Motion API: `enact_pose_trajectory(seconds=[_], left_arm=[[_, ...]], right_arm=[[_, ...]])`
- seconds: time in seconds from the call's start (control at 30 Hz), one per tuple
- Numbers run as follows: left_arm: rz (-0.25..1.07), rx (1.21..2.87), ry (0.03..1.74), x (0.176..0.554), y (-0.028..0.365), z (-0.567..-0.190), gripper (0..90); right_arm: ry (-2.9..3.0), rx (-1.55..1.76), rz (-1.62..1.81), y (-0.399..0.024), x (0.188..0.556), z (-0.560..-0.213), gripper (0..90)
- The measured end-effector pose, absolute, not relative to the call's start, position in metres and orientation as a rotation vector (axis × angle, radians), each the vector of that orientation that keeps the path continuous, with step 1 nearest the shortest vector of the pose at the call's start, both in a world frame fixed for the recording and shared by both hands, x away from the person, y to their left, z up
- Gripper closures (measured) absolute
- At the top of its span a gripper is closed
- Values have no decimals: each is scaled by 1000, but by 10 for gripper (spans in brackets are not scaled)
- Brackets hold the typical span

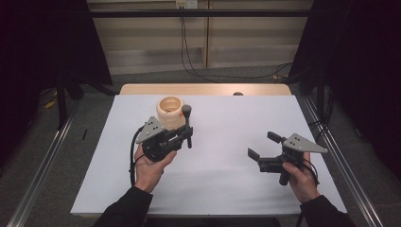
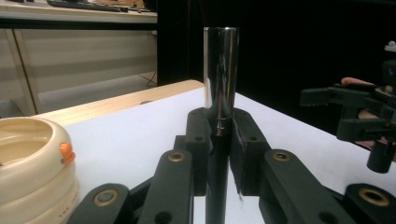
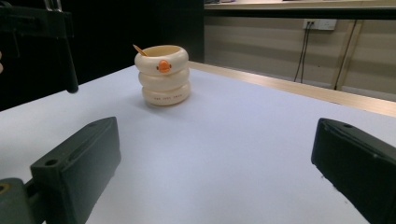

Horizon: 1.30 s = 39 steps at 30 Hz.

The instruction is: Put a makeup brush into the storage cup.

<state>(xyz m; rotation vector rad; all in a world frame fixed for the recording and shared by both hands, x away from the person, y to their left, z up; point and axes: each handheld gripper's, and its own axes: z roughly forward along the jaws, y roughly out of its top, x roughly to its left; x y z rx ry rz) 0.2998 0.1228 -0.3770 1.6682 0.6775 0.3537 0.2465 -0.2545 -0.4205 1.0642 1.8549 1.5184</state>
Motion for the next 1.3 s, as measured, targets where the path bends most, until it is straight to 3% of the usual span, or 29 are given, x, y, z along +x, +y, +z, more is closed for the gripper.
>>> enact_pose_trajectory(seconds=[0.43, 1.3], left_arm=[[378, 1647, 697, 307, 137, -372, 790], [458, 1597, 773, 338, 164, -360, 790]], right_arm=[[1761, 1072, 1474, -265, 229, -440, 63], [1763, 1103, 1418, -274, 212, -456, 39]])
